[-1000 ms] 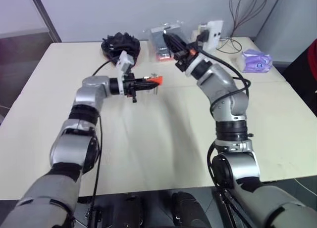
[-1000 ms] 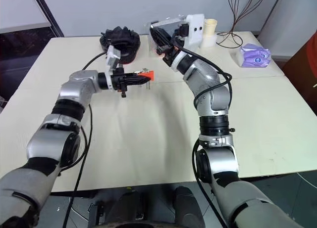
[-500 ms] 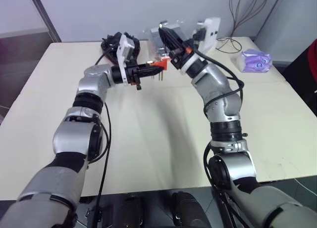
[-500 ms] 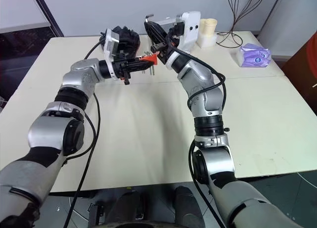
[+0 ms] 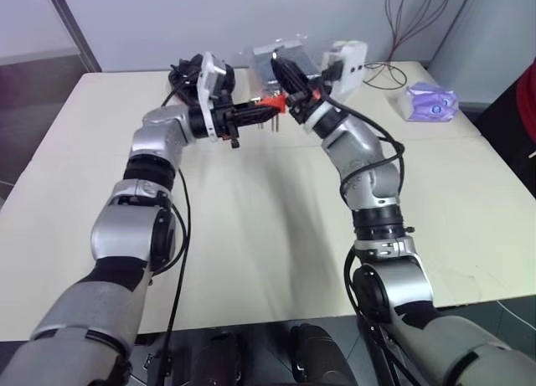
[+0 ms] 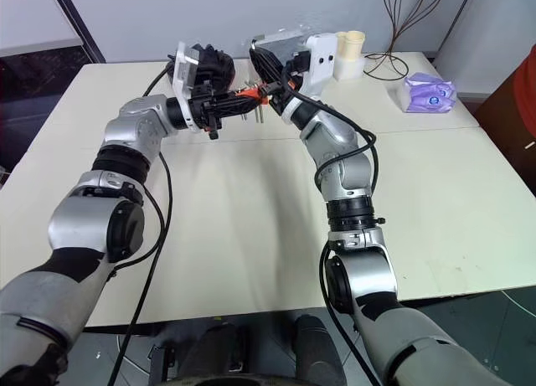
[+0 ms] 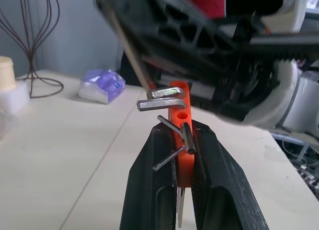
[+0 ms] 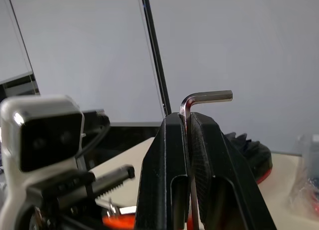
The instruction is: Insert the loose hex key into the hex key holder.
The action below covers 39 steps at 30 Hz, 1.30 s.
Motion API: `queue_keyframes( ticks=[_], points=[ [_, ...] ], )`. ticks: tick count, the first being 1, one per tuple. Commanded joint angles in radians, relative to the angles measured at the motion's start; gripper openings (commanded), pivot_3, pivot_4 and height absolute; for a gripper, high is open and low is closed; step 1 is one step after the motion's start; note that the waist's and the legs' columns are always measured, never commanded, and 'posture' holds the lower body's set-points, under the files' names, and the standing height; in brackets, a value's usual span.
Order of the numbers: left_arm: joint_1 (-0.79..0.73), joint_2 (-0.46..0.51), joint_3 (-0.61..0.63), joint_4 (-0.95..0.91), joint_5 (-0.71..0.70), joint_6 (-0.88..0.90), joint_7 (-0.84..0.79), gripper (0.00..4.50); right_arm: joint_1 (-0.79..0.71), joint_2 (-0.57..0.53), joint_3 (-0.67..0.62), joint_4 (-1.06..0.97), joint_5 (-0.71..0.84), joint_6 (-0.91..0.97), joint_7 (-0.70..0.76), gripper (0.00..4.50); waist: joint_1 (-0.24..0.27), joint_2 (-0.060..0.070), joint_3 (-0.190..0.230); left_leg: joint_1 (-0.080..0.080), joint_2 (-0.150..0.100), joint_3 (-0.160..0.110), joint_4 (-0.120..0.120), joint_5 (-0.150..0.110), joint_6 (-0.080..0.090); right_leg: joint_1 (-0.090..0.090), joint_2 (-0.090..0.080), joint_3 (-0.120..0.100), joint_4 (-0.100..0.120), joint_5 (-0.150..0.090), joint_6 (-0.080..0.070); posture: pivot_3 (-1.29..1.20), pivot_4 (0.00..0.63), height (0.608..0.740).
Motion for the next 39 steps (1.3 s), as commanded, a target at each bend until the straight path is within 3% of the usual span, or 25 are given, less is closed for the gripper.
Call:
queue_keyframes(
  ticks=[1, 39],
  points=[
    [-0.01, 0.005, 0.027, -0.027, -0.017, -0.009, 0.011, 0.0, -0.002, -0.002, 0.007, -0.03, 0.004, -0.018, 0.009, 0.06, 0.0, 0.0, 0.0, 0.0, 0.0, 0.0, 0.0, 0.0, 0.0, 0.0, 0.0, 0.0, 0.0, 0.0, 0.0, 0.0, 0.15, 0.74],
    [0.016, -0.002, 0.015, -0.016, 0.016, -0.046, 0.029, 0.0, 0.027, 0.03, 0.025, -0.118, 0.021, 0.012, -0.017, 0.06, 0.0, 0.0, 0.0, 0.0, 0.0, 0.0, 0.0, 0.0, 0.0, 0.0, 0.0, 0.0, 0.0, 0.0, 0.0, 0.0, 0.15, 0.74]
  ],
)
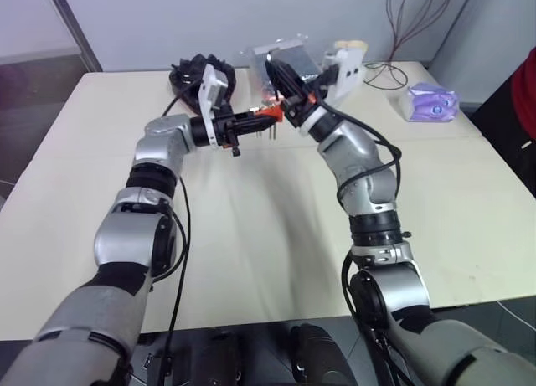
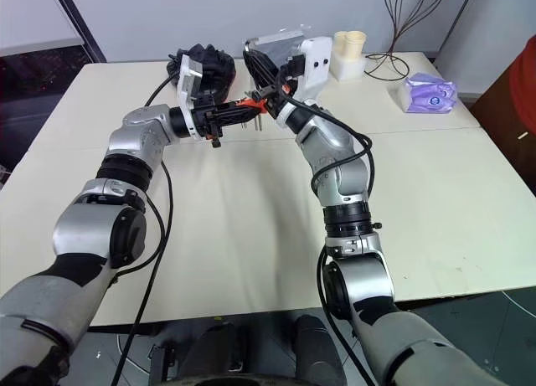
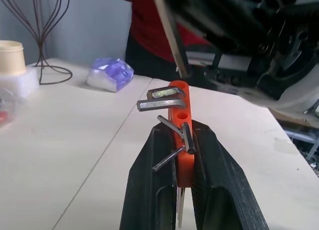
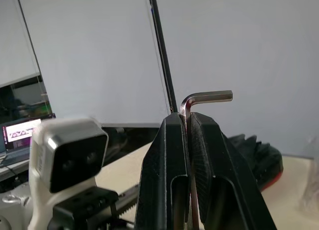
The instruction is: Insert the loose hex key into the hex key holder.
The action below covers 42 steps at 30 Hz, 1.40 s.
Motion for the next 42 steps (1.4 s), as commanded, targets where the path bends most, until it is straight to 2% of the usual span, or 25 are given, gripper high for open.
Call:
queue_keyframes(
  ticks=[1, 25, 42],
  points=[
    [-0.033, 0.009, 0.022, -0.013, -0.016, -0.008, 0.003, 0.0, -0.003, 0.007, 0.004, -0.055, 0.019, -0.005, -0.001, 0.06, 0.0, 0.0, 0.0, 0.0, 0.0, 0.0, 0.0, 0.0, 0.0, 0.0, 0.0, 0.0, 0.0, 0.0, 0.0, 0.0, 0.15, 0.74],
    [-0.022, 0.016, 0.033, -0.054, -0.031, 0.02, -0.006, 0.0, -0.007, -0.022, -0.002, 0.055, -0.016, -0.081, 0.023, 0.06, 0.0, 0.0, 0.0, 0.0, 0.0, 0.0, 0.0, 0.0, 0.0, 0.0, 0.0, 0.0, 0.0, 0.0, 0.0, 0.0, 0.15, 0.74],
    [-0.054, 0.017, 0.066, -0.021, -0.041, 0.014, 0.035, 0.0, 0.068, -0.067, 0.026, -0.037, -0.028, -0.051, 0.026, 0.06, 0.0, 0.0, 0.0, 0.0, 0.0, 0.0, 0.0, 0.0, 0.0, 0.0, 0.0, 0.0, 0.0, 0.0, 0.0, 0.0, 0.15, 0.74]
  ],
)
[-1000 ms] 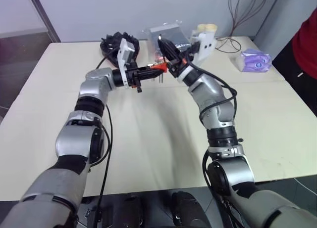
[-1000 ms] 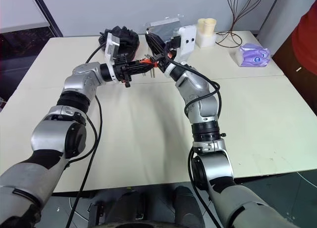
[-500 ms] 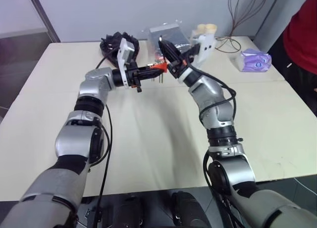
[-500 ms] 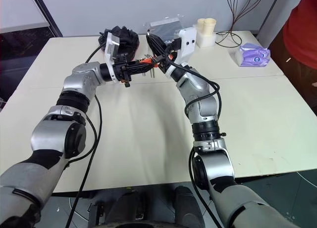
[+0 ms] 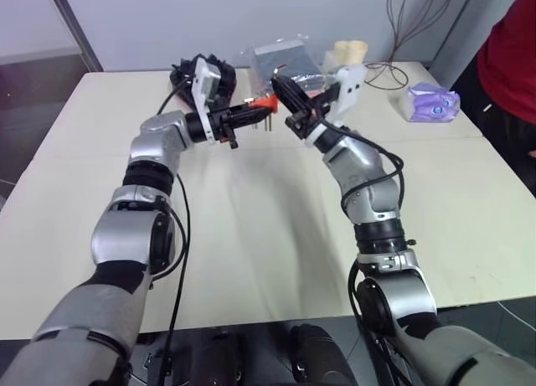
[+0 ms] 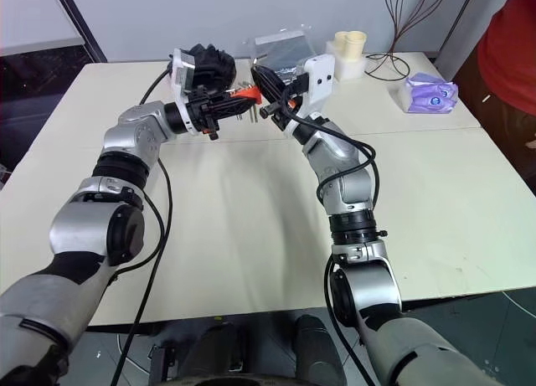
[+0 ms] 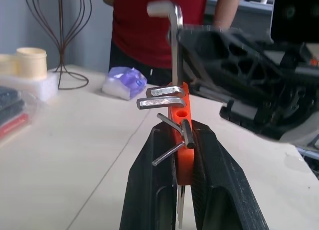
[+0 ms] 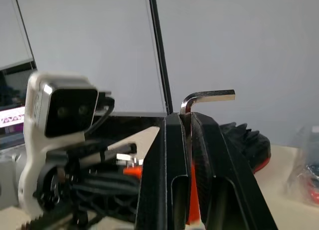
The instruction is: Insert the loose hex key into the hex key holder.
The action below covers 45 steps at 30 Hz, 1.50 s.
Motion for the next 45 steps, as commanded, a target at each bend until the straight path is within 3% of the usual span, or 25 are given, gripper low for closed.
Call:
queue_keyframes(
  ticks=[1, 5, 6, 8, 14, 15, 23, 34, 45],
  points=[
    [-0.04, 0.008, 0.022, -0.026, -0.023, -0.015, -0.009, 0.0, 0.003, -0.019, -0.008, -0.039, -0.005, 0.0, -0.005, 0.06, 0.0, 0.0, 0.0, 0.0, 0.0, 0.0, 0.0, 0.0, 0.0, 0.0, 0.0, 0.0, 0.0, 0.0, 0.0, 0.0, 0.15, 0.74],
    [-0.039, 0.008, 0.021, -0.027, -0.022, -0.015, -0.01, 0.0, 0.004, -0.031, -0.001, -0.036, -0.008, 0.006, -0.005, 0.06, 0.0, 0.0, 0.0, 0.0, 0.0, 0.0, 0.0, 0.0, 0.0, 0.0, 0.0, 0.0, 0.0, 0.0, 0.0, 0.0, 0.15, 0.74],
    [-0.039, 0.008, 0.021, -0.027, -0.022, -0.015, -0.01, 0.0, 0.005, -0.035, 0.0, -0.035, -0.012, 0.005, -0.007, 0.36, 0.0, 0.0, 0.0, 0.0, 0.0, 0.0, 0.0, 0.0, 0.0, 0.0, 0.0, 0.0, 0.0, 0.0, 0.0, 0.0, 0.15, 0.74],
    [-0.038, 0.01, 0.019, -0.027, -0.02, -0.016, -0.012, 0.0, 0.005, -0.041, -0.002, -0.032, -0.012, 0.003, -0.007, 1.07, 0.0, 0.0, 0.0, 0.0, 0.0, 0.0, 0.0, 0.0, 0.0, 0.0, 0.0, 0.0, 0.0, 0.0, 0.0, 0.0, 0.15, 0.74],
    [-0.029, 0.012, 0.016, -0.028, -0.017, -0.014, -0.016, 0.0, 0.023, -0.076, -0.006, -0.074, -0.017, 0.032, -0.017, 4.13, 0.001, 0.0, 0.0, 0.0, 0.0, 0.0, 0.0, 0.0, 0.0, 0.0, 0.0, 0.0, 0.0, 0.0, 0.0, 0.0, 0.15, 0.74],
    [-0.028, 0.012, 0.015, -0.028, -0.017, -0.013, -0.016, 0.0, 0.029, -0.082, -0.006, -0.087, -0.014, 0.041, -0.016, 4.45, 0.002, 0.0, 0.0, 0.0, 0.0, 0.0, 0.0, 0.0, 0.0, 0.0, 0.0, 0.0, 0.0, 0.0, 0.0, 0.0, 0.15, 0.74],
    [0.015, 0.015, 0.009, -0.03, -0.013, 0.043, -0.006, 0.0, 0.135, -0.158, -0.031, -0.232, 0.01, 0.107, -0.014, 4.45, 0.002, 0.0, 0.0, -0.001, 0.0, 0.0, 0.001, 0.0, 0.0, 0.0, 0.0, 0.0, 0.0, 0.0, 0.0, 0.0, 0.15, 0.74],
    [0.168, 0.015, 0.026, -0.077, -0.076, 0.436, 0.049, 0.0, 0.223, -0.185, -0.012, -0.291, -0.01, 0.108, -0.021, 4.45, 0.002, 0.0, 0.0, 0.0, 0.001, 0.0, 0.001, 0.0, 0.0, 0.0, 0.002, 0.0, 0.0, 0.0, 0.0, 0.0, 0.15, 0.74],
    [0.288, 0.007, -0.045, -0.09, -0.026, 0.501, 0.044, 0.0, 0.226, -0.183, -0.002, -0.28, -0.025, 0.097, -0.017, 4.45, 0.004, 0.0, 0.0, 0.0, 0.0, 0.0, 0.001, 0.0, 0.0, 0.0, 0.001, 0.0, 0.0, 0.0, 0.0, 0.0, 0.15, 0.74]
  ],
)
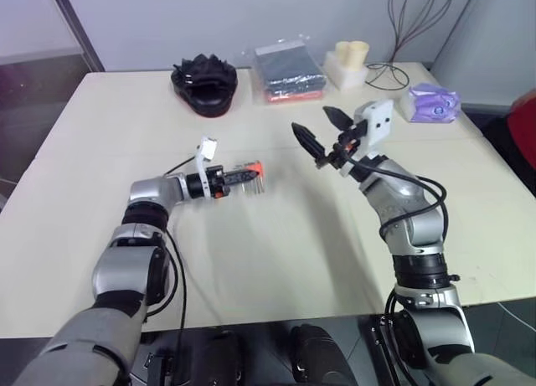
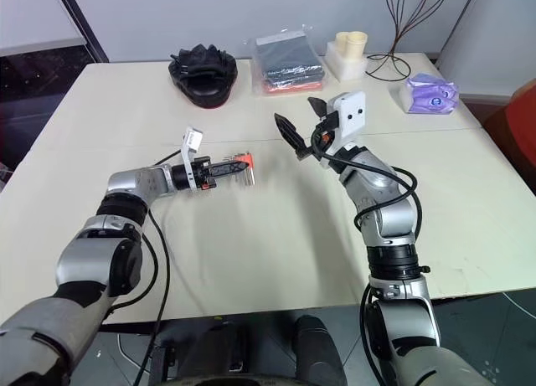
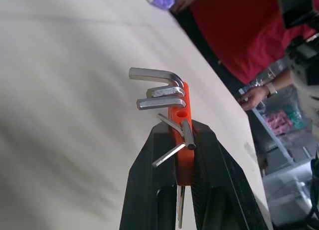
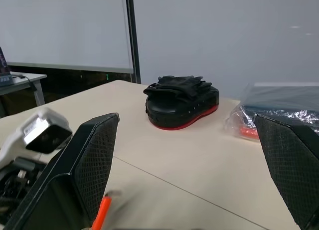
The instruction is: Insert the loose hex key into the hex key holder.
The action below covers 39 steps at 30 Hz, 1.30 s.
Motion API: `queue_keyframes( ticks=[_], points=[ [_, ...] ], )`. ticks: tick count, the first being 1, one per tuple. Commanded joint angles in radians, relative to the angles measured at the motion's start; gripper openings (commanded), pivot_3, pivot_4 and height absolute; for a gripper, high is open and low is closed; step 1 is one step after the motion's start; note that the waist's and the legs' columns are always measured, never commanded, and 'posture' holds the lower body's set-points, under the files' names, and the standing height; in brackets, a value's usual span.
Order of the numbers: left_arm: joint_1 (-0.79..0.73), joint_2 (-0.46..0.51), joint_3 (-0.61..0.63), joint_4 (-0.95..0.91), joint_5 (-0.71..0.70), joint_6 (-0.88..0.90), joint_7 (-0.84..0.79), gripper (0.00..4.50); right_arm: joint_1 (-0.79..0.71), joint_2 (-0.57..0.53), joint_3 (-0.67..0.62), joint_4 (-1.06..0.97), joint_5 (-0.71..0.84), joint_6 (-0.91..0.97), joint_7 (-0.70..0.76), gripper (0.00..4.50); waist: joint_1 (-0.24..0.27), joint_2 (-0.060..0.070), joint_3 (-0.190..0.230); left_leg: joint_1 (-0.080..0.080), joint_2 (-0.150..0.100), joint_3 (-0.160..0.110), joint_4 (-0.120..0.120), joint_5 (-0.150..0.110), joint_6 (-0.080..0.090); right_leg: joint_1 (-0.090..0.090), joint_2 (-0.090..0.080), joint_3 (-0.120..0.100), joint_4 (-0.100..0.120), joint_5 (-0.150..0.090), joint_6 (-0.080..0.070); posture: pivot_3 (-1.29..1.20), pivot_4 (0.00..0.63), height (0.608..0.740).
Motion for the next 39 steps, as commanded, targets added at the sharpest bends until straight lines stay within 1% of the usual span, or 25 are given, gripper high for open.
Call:
queue_keyframes(
  ticks=[1, 4, 7, 9, 11, 13, 14, 15, 17, 20, 21, 25, 26, 28, 32, 34, 37, 39],
  points=[
    [0.022, 0.003, -0.025, -0.027, 0.004, 0.013, -0.038, 0.0, -0.009, -0.003, -0.006, -0.03, -0.002, -0.018, 0.002, 4.45, 0.0, 0.0, 0.0, 0.0, 0.0, 0.0, 0.0, 0.0, 0.0, 0.0, 0.0, 0.0, 0.0, 0.0, 0.0, 0.0, 0.15, 0.74],
    [0.033, 0.005, -0.057, -0.014, 0.028, 0.002, -0.042, 0.0, -0.007, -0.001, -0.003, -0.032, -0.004, -0.017, 0.001, 4.45, 0.001, 0.0, 0.0, 0.0, 0.0, 0.0, 0.0, 0.0, 0.0, 0.0, 0.0, 0.0, 0.0, 0.0, 0.0, 0.0, 0.15, 0.74],
    [0.047, 0.004, -0.085, 0.024, 0.071, -0.057, -0.023, 0.0, -0.003, 0.003, 0.002, -0.037, -0.007, -0.016, -0.001, 4.45, 0.003, 0.0, 0.0, 0.0, 0.0, 0.0, 0.0, 0.0, 0.0, 0.0, 0.0, 0.0, 0.0, 0.0, 0.0, 0.0, 0.15, 0.74],
    [0.042, 0.002, -0.073, 0.042, 0.066, -0.063, -0.015, 0.9, -0.002, 0.003, 0.003, -0.036, -0.009, -0.017, -0.001, 4.5, 0.003, 0.0, 0.0, 0.0, 0.0, 0.0, 0.0, 0.0, 0.0, 0.0, -0.001, 0.0, 0.0, 0.0, 0.0, 0.0, 0.15, 0.74],
    [0.035, 0.002, -0.063, 0.052, 0.06, -0.067, -0.016, 1.64, -0.001, 0.002, 0.003, -0.037, -0.009, -0.017, -0.001, 4.5, 0.004, 0.0, 0.0, 0.001, 0.0, 0.0, 0.0, 0.0, 0.0, 0.0, -0.001, 0.0, 0.0, 0.0, 0.0, 0.0, 0.15, 0.74],
    [0.028, 0.003, -0.055, 0.061, 0.053, -0.071, -0.017, 2.55, 0.001, 0.001, 0.002, -0.036, -0.011, -0.017, 0.0, 4.5, 0.007, 0.0, 0.0, 0.002, 0.0, 0.0, 0.0, 0.0, 0.0, 0.001, -0.001, 0.0, 0.0, 0.0, 0.0, 0.0, 0.15, 0.74],
    [0.026, 0.003, -0.052, 0.064, 0.052, -0.074, -0.014, 3.34, 0.002, 0.001, 0.002, -0.036, -0.011, -0.017, 0.0, 4.5, 0.007, 0.0, 0.0, 0.004, 0.0, 0.0, 0.0, 0.0, 0.0, 0.003, -0.001, 0.0, 0.0, 0.0, 0.0, 0.0, 0.15, 0.74],
    [0.025, 0.002, -0.05, 0.066, 0.053, -0.082, -0.009, 3.64, 0.003, 0.001, 0.001, -0.036, -0.011, -0.018, 0.0, 4.5, 0.007, 0.0, 0.0, 0.005, 0.0, 0.0, 0.0, 0.0, 0.0, 0.004, -0.001, 0.0, 0.0, 0.0, 0.0, 0.0, 0.15, 0.74],
    [0.019, 0.004, -0.042, 0.074, 0.054, -0.098, 0.005, 4.47, 0.003, 0.0, 0.002, -0.035, -0.012, -0.018, 0.001, 4.5, 0.007, 0.0, 0.0, 0.006, 0.0, 0.0, 0.0, 0.0, 0.0, 0.006, -0.001, 0.0, 0.0, 0.0, 0.0, 0.0, 0.15, 0.74],
    [0.01, 0.014, -0.025, 0.091, 0.058, -0.148, 0.047, 4.47, 0.004, 0.0, 0.002, -0.035, -0.013, -0.017, 0.001, 4.5, 0.007, 0.0, 0.0, 0.007, 0.0, 0.0, 0.001, 0.0, 0.0, 0.006, -0.001, 0.0, 0.0, 0.0, 0.0, 0.0, 0.15, 0.74],
    [0.014, 0.019, -0.025, 0.092, 0.069, -0.198, 0.073, 4.47, 0.005, -0.001, 0.001, -0.035, -0.013, -0.016, 0.002, 4.5, 0.006, 0.0, 0.0, 0.007, 0.0, 0.0, 0.001, 0.0, 0.0, 0.006, -0.001, 0.0, 0.0, 0.0, 0.0, 0.0, 0.15, 0.74],
    [0.058, 0.068, -0.121, 0.061, 0.212, -0.534, 0.126, 4.47, 0.013, -0.007, -0.003, -0.039, -0.011, -0.013, 0.004, 4.5, -0.002, 0.0, 0.0, 0.007, 0.001, 0.0, 0.0, 0.0, 0.0, 0.006, -0.002, 0.0, 0.0, 0.0, 0.0, 0.0, 0.15, 0.74],
    [0.063, 0.081, -0.137, 0.052, 0.235, -0.596, 0.135, 4.47, 0.015, -0.008, -0.003, -0.04, -0.01, -0.012, 0.005, 4.5, -0.003, 0.0, 0.0, 0.007, 0.001, 0.0, 0.0, 0.0, 0.0, 0.005, -0.002, 0.001, 0.0, 0.0, 0.0, 0.0, 0.15, 0.74],
    [0.065, 0.096, -0.147, 0.045, 0.253, -0.665, 0.146, 4.47, 0.018, -0.01, -0.002, -0.04, -0.01, -0.01, 0.008, 4.5, -0.002, 0.0, 0.0, 0.007, 0.001, 0.0, -0.001, 0.0, 0.0, 0.004, -0.002, 0.001, 0.0, 0.0, 0.0, 0.0, 0.15, 0.74],
    [0.083, 0.122, -0.124, -0.006, 0.232, -0.708, 0.129, 4.47, 0.025, -0.024, 0.002, -0.045, -0.003, 0.004, 0.021, 4.5, 0.003, 0.0, 0.0, 0.005, 0.001, 0.0, -0.001, 0.0, 0.0, 0.003, -0.003, 0.001, -0.001, 0.0, 0.0, 0.0, 0.15, 0.74],
    [0.123, 0.143, -0.1, -0.095, 0.195, -0.689, 0.106, 4.47, 0.064, -0.084, 0.011, -0.106, 0.037, 0.099, 0.08, 4.5, 0.008, 0.0, 0.0, 0.004, 0.0, 0.0, -0.001, 0.0, 0.0, 0.003, -0.003, 0.001, -0.001, 0.0, 0.0, 0.0, 0.15, 0.74],
    [0.182, 0.165, -0.072, -0.239, 0.138, -0.605, 0.086, 4.47, 0.127, -0.171, 0.006, -0.208, 0.106, 0.23, 0.141, 4.5, 0.023, 0.0, 0.0, 0.003, 0.0, 0.0, -0.001, -0.001, 0.001, 0.003, -0.003, 0.001, -0.002, 0.0, 0.0, 0.0, 0.15, 0.74],
    [0.223, 0.184, -0.055, -0.344, 0.116, -0.565, 0.109, 4.47, 0.179, -0.235, -0.015, -0.272, 0.154, 0.308, 0.173, 4.5, 0.025, 0.0, 0.0, 0.003, 0.0, 0.0, 0.0, -0.001, 0.001, 0.003, -0.004, 0.001, -0.002, 0.0, 0.0, 0.0, 0.15, 0.74]
  ],
)
